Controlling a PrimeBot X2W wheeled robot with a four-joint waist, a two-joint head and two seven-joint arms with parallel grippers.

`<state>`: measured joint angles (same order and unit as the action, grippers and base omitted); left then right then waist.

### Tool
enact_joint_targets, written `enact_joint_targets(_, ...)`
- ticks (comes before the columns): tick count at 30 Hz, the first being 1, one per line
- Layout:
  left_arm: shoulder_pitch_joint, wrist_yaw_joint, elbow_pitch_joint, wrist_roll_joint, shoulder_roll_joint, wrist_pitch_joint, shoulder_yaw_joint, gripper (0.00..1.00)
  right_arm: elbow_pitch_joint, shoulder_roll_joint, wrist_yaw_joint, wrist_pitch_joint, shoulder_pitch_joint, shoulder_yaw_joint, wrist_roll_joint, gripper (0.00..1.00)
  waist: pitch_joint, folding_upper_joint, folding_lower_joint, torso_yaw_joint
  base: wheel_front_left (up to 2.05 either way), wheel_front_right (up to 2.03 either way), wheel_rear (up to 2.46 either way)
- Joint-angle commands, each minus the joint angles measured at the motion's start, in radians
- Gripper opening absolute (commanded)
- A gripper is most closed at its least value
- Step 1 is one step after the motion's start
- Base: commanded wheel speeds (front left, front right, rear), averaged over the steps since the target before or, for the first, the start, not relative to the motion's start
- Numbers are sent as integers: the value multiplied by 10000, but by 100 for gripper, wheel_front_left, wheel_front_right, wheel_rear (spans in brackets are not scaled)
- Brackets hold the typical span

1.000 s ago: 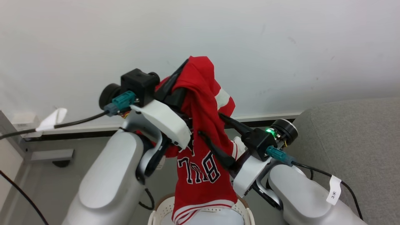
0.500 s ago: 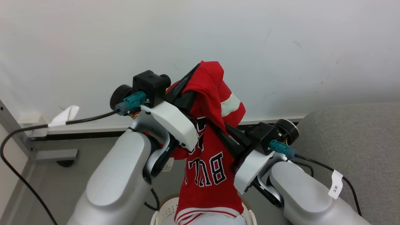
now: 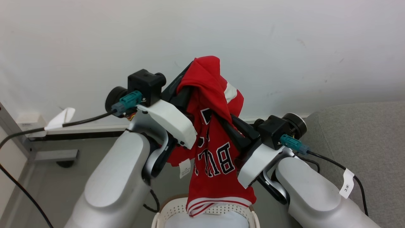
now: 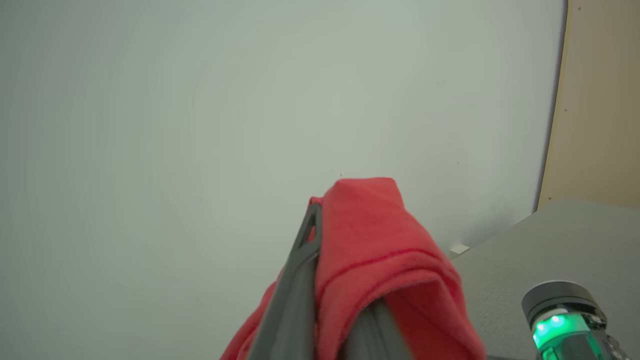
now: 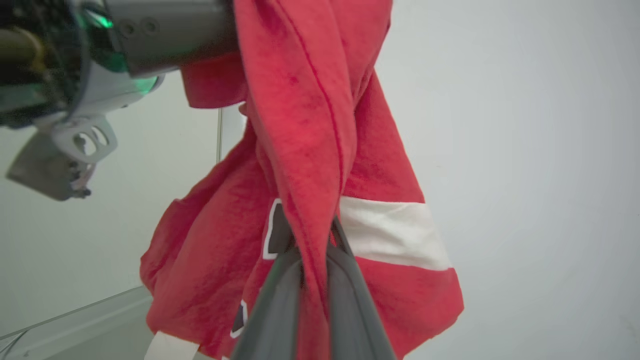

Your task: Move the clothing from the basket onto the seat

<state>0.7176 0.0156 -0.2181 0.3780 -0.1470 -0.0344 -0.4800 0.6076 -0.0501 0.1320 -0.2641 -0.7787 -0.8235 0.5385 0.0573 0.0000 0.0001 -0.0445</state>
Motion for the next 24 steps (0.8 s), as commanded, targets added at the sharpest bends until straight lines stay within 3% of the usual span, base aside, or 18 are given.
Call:
enact_joint_targets(1,-117,-38,-25,80,-89,74,0,0,-119,-8,-25,-4,-3,65,52,0,-6,0,-1,-1,0,0,0)
enact_joint_targets(4,-170,-66,-46,127,-105,97,16,0,-141,-10,-25,-4,59,171,63,0,-8,0,-1,15,0,0,0)
enact_joint_targets(5,-204,-78,-47,108,-120,105,8,23,-145,-11,-25,-4,90,243,69,0,-10,0,-1,23,0,0,0)
enact_joint_targets(7,-282,-115,-42,106,-142,111,-20,54,-148,-8,-25,-4,141,392,73,0,-3,0,-1,45,0,0,0)
enact_joint_targets(8,-325,-125,-32,116,-154,116,-30,76,-146,-10,-25,-5,162,450,63,0,0,0,-1,57,0,0,0)
enact_joint_targets(9,-325,-125,-32,116,-154,116,-30,76,-146,-10,-25,-5,162,450,63,0,0,0,-1,57,0,0,0)
enact_joint_targets(10,-369,-137,-15,129,-166,124,-35,97,-151,-10,-25,-5,184,502,60,0,4,0,-1,71,0,0,0)
enact_joint_targets(24,-1075,-246,307,296,-457,-168,-206,100,-55,-11,-25,-5,314,1030,3,0,63,0,-1,258,0,0,0)
